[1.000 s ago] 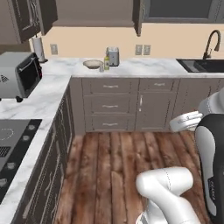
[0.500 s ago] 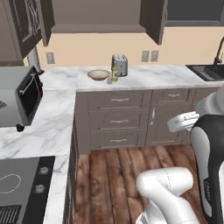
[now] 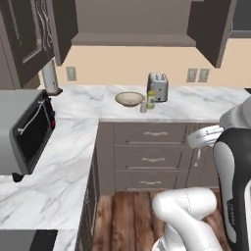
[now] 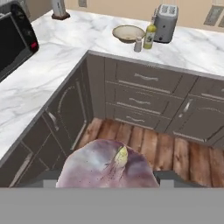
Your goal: Retrieve the bottle and the shaker from the cabinet and place them next to the mixing bowl on the counter. Then add garlic from the fridge to the mixing bowl.
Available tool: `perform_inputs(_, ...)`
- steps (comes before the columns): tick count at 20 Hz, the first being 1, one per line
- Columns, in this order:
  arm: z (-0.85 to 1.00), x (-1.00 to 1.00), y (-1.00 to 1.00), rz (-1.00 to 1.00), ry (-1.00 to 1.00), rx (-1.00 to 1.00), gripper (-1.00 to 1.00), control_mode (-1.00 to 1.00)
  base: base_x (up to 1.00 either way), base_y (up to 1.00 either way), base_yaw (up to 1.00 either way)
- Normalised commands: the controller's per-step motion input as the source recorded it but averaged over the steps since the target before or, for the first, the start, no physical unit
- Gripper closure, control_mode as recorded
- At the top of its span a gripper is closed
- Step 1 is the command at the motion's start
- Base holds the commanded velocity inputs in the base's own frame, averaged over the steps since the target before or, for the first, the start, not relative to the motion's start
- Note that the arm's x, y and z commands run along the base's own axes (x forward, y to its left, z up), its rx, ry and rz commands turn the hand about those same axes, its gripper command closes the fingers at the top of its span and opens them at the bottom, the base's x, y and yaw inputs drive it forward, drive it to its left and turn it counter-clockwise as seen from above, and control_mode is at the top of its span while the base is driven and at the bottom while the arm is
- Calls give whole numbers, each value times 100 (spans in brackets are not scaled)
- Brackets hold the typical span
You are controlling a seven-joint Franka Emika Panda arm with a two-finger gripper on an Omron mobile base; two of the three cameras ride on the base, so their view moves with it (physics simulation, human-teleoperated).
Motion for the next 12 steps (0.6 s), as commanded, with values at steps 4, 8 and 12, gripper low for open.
perform_inputs(4,0,0,0,0,0,0,100,100,100,10,19)
perform_inputs(8,0,0,0,0,0,0,100,100,100,3,-1)
perform_inputs(12,0,0,0,0,0,0,100,100,93,0,-8)
